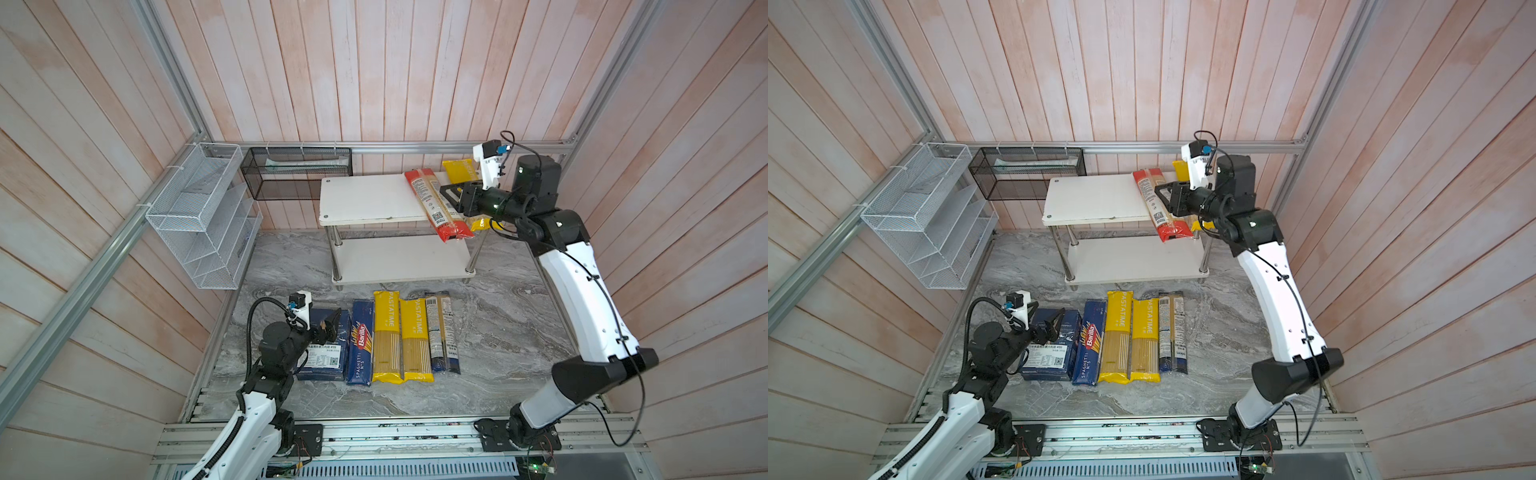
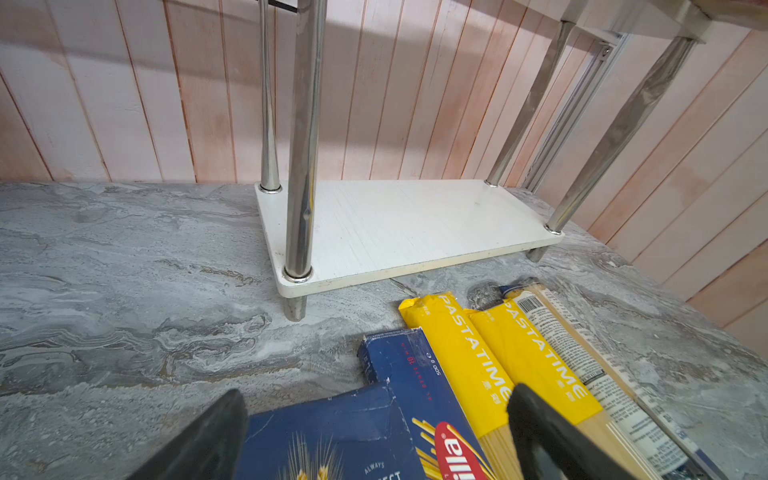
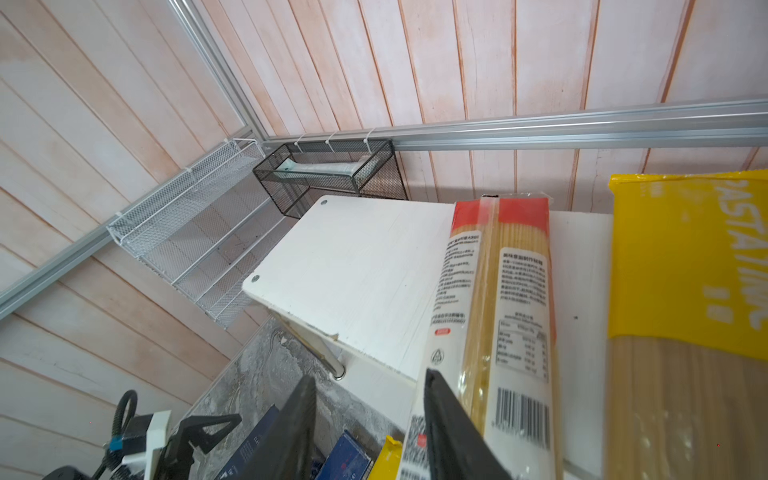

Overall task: Place and organize the pasta boxes and bags onto the shelf
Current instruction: 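Open the right gripper and draw it back from the red bag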

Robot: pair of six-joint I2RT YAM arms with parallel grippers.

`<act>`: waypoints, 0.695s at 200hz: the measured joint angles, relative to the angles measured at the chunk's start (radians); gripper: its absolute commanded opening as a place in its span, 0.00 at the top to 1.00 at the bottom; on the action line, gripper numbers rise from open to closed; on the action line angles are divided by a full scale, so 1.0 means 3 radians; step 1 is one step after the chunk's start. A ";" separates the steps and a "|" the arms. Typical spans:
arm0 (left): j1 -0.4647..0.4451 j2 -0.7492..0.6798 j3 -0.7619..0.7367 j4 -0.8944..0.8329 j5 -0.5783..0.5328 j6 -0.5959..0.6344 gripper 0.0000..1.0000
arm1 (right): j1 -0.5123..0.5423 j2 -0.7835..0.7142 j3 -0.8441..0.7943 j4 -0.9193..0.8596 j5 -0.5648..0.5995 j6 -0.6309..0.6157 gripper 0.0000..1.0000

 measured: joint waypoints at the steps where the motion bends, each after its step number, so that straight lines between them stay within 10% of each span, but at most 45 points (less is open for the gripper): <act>1: 0.0000 0.0000 0.0000 0.0000 0.0000 0.0000 0.00 | 0.0000 -0.0023 -0.0027 0.0005 0.0004 0.0000 0.58; 70: 0.0000 -0.0008 0.0000 0.0000 0.0003 0.0000 0.00 | 0.0041 -0.1266 -0.1891 0.0486 -0.0058 0.0010 0.58; 139: 0.0000 -0.0006 0.0000 0.0000 0.0003 0.0000 0.00 | 0.0069 -0.1404 -0.2167 0.0561 -0.0172 -0.0011 0.58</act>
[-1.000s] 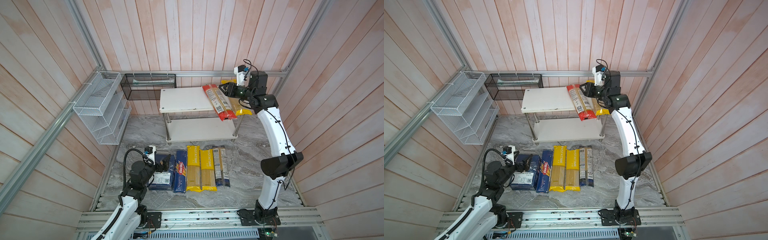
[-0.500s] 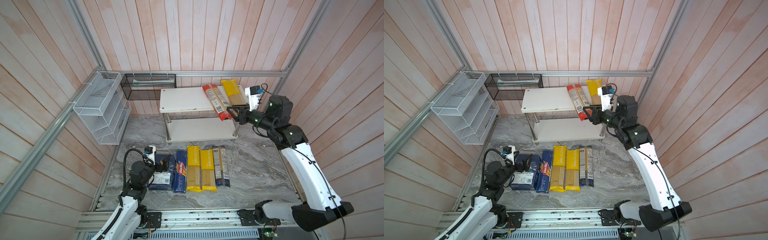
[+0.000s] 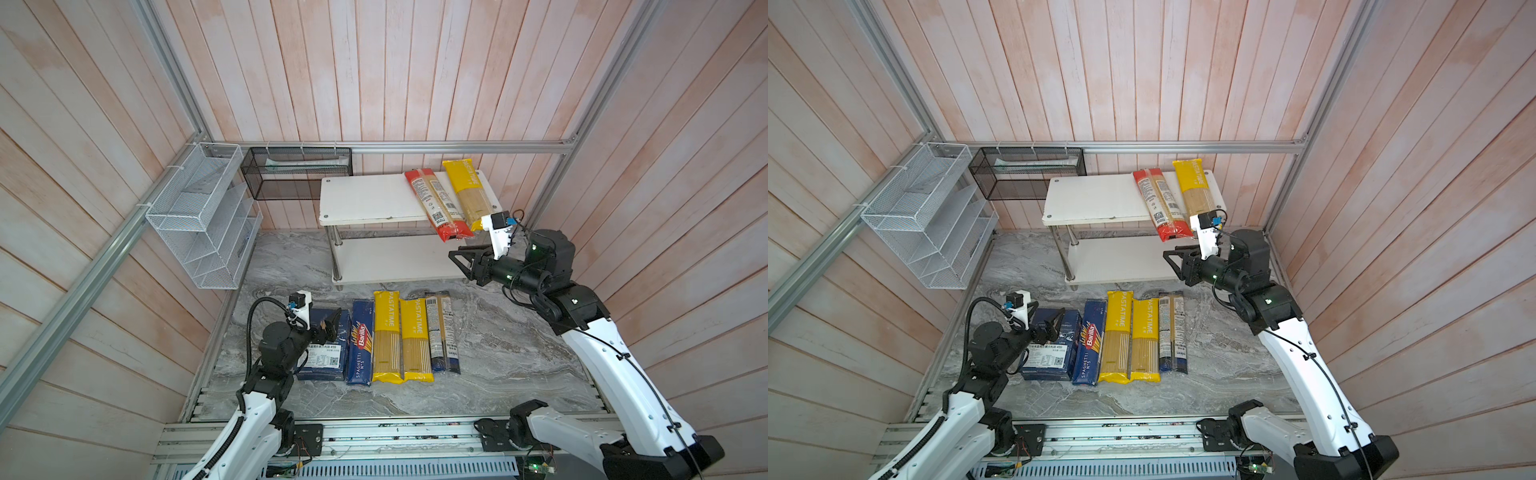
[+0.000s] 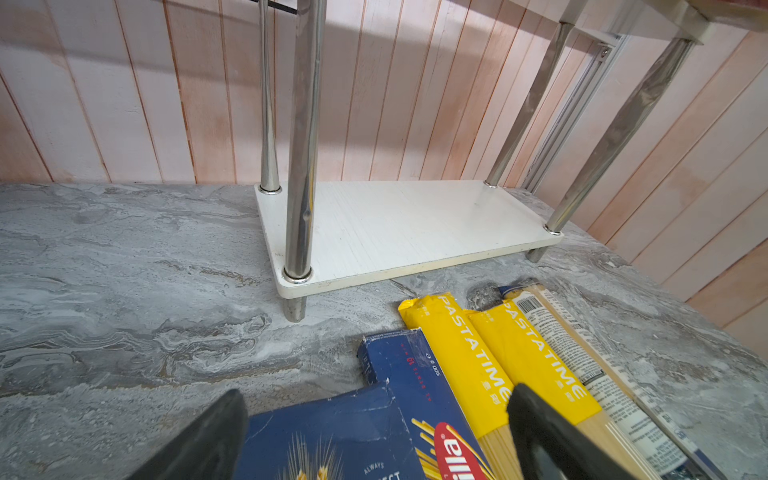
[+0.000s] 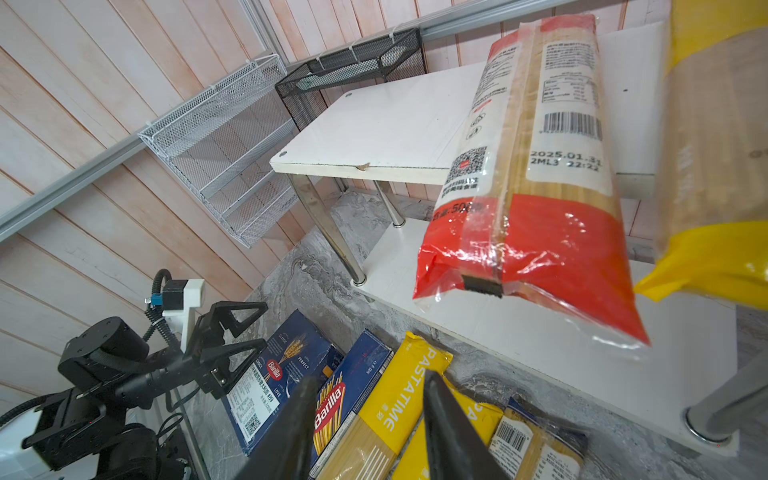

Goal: Place and organize the pasta boxes and bags onto the shelf

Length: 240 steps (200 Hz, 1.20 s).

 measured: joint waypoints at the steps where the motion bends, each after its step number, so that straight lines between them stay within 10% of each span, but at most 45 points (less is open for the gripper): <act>1: 0.0000 0.0000 0.0000 0.0000 0.0000 0.0000 0.00 | 0.0000 0.0000 0.0000 0.0001 0.0000 -0.0001 0.58; 240: 0.0000 -0.0403 -0.0633 0.0364 0.0446 -0.0664 0.00 | 0.0144 0.0472 0.0141 0.0249 -0.0161 -0.0149 0.57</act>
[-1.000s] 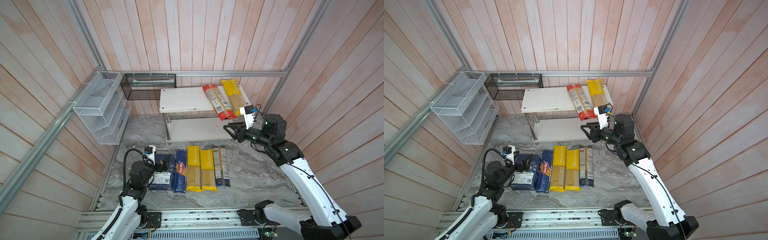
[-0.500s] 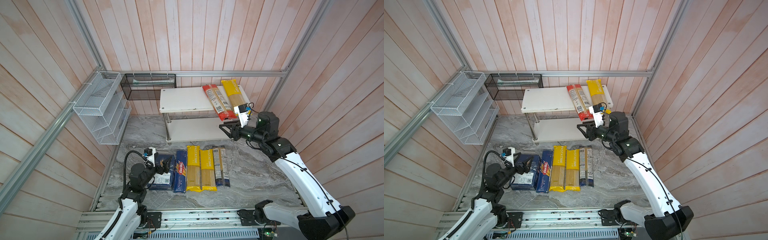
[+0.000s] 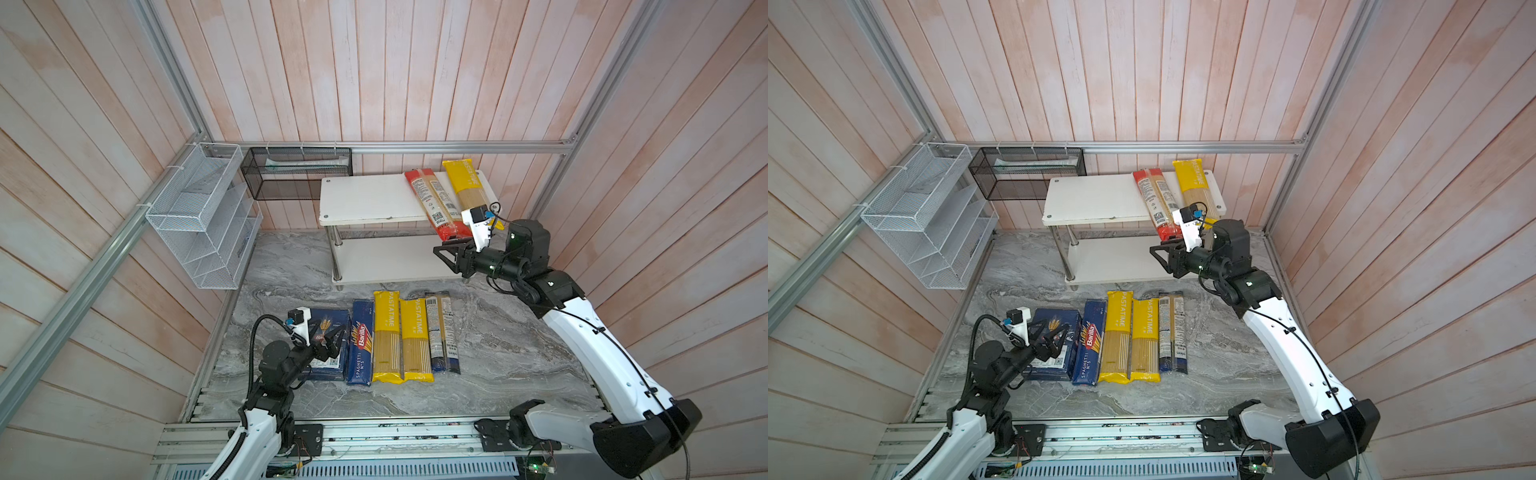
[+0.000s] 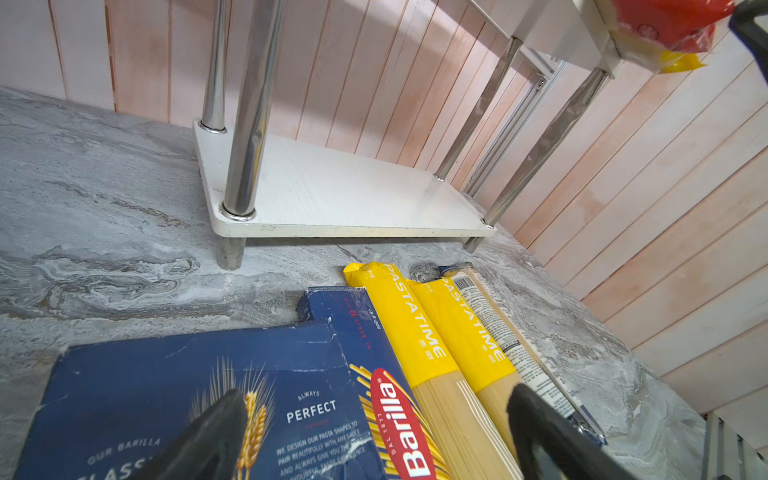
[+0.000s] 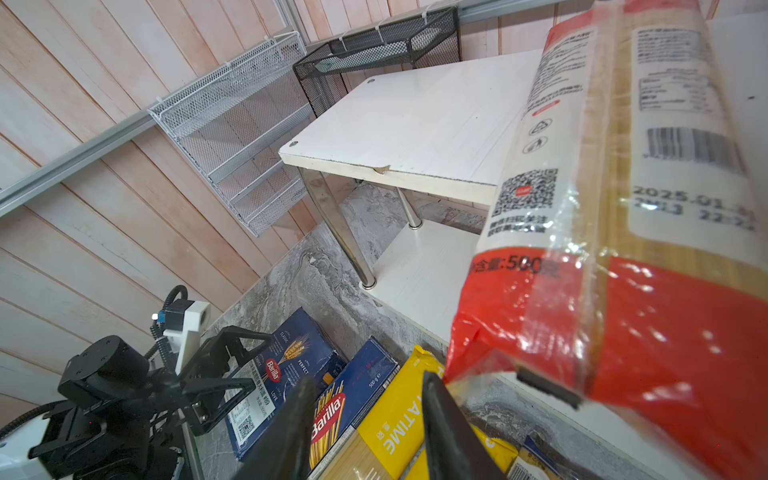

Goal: Place and organize the pasta boxes and bags onto the shelf

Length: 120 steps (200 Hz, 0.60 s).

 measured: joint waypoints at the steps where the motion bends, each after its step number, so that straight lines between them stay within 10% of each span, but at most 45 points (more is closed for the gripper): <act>1: 0.0000 0.0000 0.0000 0.0000 0.0000 0.0000 0.00 | 0.0003 0.0001 0.0000 0.0000 0.0000 0.0000 0.57; 120: 0.0000 0.0000 0.0000 0.0017 0.0004 -0.0010 0.00 | 0.0140 0.0136 0.0393 -0.0315 0.0223 -0.0136 0.56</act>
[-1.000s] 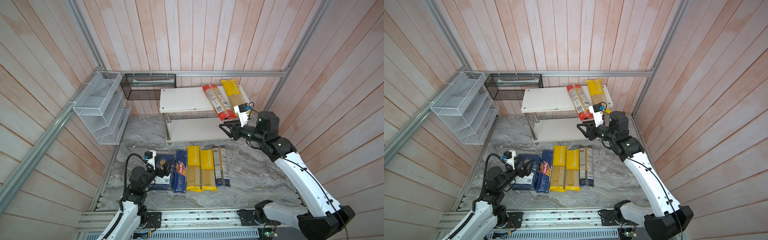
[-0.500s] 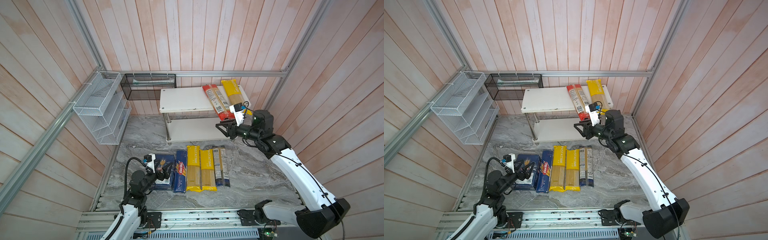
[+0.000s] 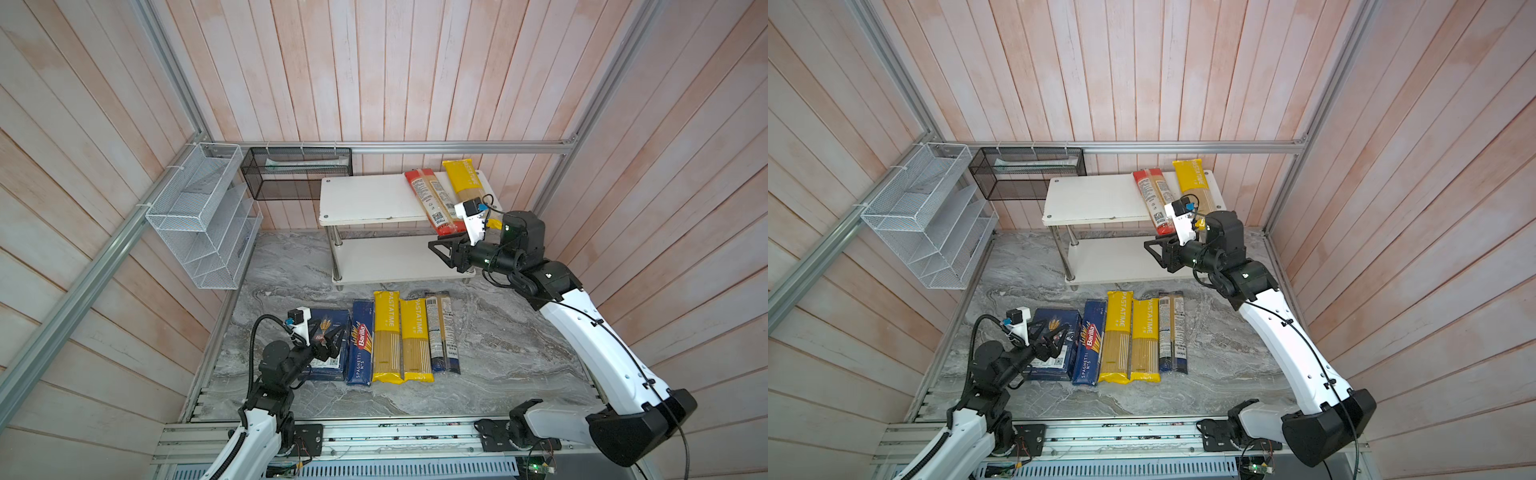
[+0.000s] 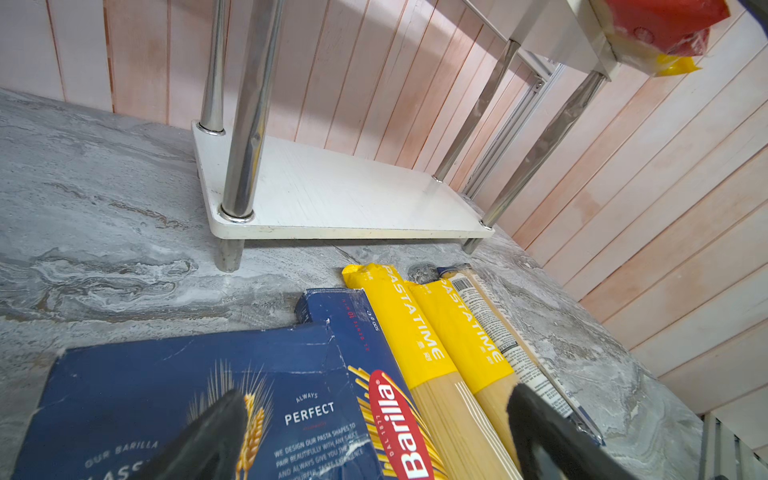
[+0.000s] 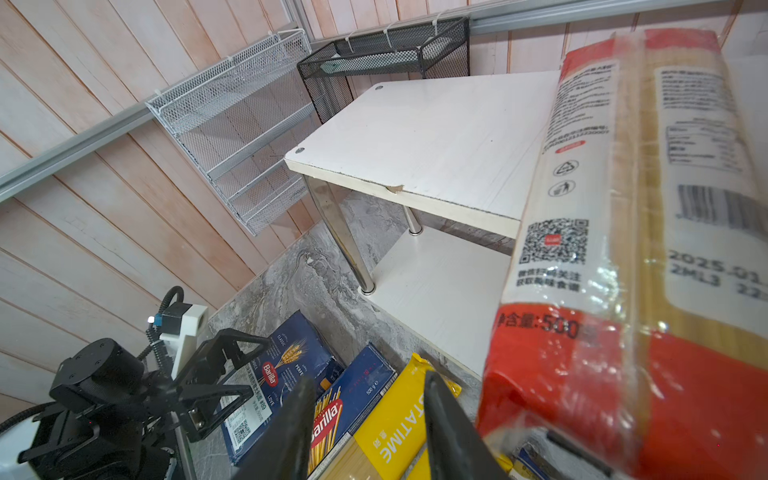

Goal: Place and organize the pasta boxes and bags onto the shelf

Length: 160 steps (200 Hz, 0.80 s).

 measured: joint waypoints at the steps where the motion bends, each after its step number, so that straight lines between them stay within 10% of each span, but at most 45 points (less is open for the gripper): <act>1: 0.0000 0.0000 0.0000 0.0000 0.0000 0.0000 0.00 | 0.0003 -0.0005 0.0000 -0.0011 0.0005 0.0001 0.56; 160: 0.0000 0.0001 0.0000 0.0010 0.0013 0.0000 0.00 | 0.0006 0.0203 0.0249 -0.0437 0.0416 -0.0128 0.56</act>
